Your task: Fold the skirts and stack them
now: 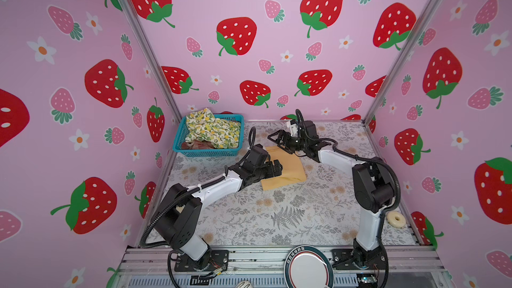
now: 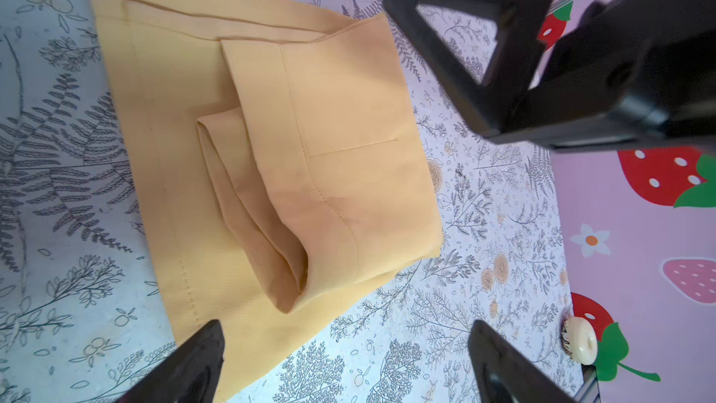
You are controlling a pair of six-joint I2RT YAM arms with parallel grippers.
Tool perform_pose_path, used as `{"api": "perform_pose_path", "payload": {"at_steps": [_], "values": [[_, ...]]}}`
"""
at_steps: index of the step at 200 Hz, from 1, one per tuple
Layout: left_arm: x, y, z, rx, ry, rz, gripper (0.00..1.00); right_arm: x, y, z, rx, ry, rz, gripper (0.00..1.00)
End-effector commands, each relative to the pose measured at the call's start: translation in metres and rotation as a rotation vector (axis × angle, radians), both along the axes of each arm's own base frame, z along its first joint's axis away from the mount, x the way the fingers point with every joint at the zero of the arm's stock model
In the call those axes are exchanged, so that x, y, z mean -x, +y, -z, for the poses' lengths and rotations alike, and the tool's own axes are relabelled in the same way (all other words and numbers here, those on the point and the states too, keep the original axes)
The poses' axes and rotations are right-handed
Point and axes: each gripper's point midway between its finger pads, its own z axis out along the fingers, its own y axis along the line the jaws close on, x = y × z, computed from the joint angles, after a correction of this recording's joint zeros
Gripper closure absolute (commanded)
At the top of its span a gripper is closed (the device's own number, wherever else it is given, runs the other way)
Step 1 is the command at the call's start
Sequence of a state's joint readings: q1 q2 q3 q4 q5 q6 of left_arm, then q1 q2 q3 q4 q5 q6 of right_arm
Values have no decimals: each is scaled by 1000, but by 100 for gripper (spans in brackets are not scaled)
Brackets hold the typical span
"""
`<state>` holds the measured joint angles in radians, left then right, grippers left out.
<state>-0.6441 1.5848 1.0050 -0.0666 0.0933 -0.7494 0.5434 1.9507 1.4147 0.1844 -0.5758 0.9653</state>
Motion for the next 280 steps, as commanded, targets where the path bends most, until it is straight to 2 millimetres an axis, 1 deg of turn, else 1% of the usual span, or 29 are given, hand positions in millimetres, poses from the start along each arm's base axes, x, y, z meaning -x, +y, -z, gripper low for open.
{"api": "perform_pose_path", "payload": {"at_steps": [1,27,59,84,107,126,143,158,168,185,207,229,247,262,280], "values": [[-5,-2,-13,7,-21,-3,1,-13,-20,6,82,-7,33,0],[-8,-19,-26,48,-34,16,1,-25,-33,34,159,2,40,0],[-10,-49,-43,82,-63,52,1,-34,-41,69,193,38,35,0],[-18,-71,-49,117,-75,64,1,-39,-45,82,202,47,40,0],[-30,-89,-46,161,-69,67,1,-43,-47,86,197,53,44,0],[-40,-99,-39,168,-61,55,1,-47,-48,84,190,47,43,0],[-46,-106,-27,180,-42,43,1,-51,-49,88,189,52,47,0],[-48,-110,-12,185,-17,34,1,-54,-51,93,188,60,50,0],[-49,-109,-2,184,0,24,1,-55,-51,99,191,67,48,0],[-43,-105,15,176,32,9,0,-55,-53,109,201,79,48,0],[-35,-91,31,145,57,-21,0,-51,-55,122,210,92,50,0],[-25,-78,43,108,76,-35,1,-42,-60,133,213,107,61,0],[-18,-67,55,65,99,-51,1,-30,-66,140,209,121,78,0],[-14,-57,67,31,115,-68,1,-15,-75,146,202,136,103,0],[-13,-48,79,16,131,-89,1,4,-85,144,167,140,140,0]]}}
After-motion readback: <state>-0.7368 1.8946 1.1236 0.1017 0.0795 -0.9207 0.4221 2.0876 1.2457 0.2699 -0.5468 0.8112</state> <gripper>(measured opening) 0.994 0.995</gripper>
